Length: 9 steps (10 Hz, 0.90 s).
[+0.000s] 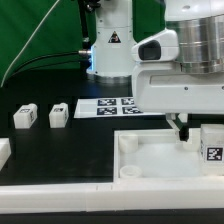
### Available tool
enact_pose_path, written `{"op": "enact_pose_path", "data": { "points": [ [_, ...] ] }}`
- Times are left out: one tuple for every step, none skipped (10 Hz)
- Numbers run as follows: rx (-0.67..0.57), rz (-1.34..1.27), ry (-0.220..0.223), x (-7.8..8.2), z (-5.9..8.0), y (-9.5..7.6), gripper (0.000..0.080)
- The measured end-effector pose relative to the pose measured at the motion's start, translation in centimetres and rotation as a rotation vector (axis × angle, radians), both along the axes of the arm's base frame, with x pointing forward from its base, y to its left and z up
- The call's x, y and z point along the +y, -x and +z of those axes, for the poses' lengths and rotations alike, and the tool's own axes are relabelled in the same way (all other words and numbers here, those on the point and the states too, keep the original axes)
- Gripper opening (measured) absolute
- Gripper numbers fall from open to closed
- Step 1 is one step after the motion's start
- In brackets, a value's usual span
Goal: Assemble one leg
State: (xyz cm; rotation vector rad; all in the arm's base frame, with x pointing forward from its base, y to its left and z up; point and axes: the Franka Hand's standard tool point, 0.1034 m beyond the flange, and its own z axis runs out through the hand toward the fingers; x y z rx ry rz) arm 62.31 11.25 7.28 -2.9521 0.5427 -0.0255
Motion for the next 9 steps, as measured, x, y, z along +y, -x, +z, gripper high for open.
{"op": "enact_pose_path", "data": {
  "points": [
    [-0.012,0.083,0.006,-0.03,-0.02,0.0,0.0649],
    [-0.022,0.165,0.017,-0.08,-0.05,0.03,0.0649],
    [-0.044,0.348,0.041,-0.17,-0.04,0.0,0.0649],
    [-0.048,0.332,0.041,-0.05,0.0,-0.09,0.0649],
    [-0.048,0.331,0.041,-0.13,0.0,-0.1,0.0649],
    [-0.048,0.331,0.041,-0.15,0.0,-0.11,0.0639],
    [-0.048,0.331,0.041,-0.15,-0.01,-0.11,0.0465],
    [-0.048,0.331,0.041,-0.15,0.0,-0.11,0.0465],
    [-0.048,0.331,0.042,-0.19,0.01,-0.12,0.0291]
  ]
}}
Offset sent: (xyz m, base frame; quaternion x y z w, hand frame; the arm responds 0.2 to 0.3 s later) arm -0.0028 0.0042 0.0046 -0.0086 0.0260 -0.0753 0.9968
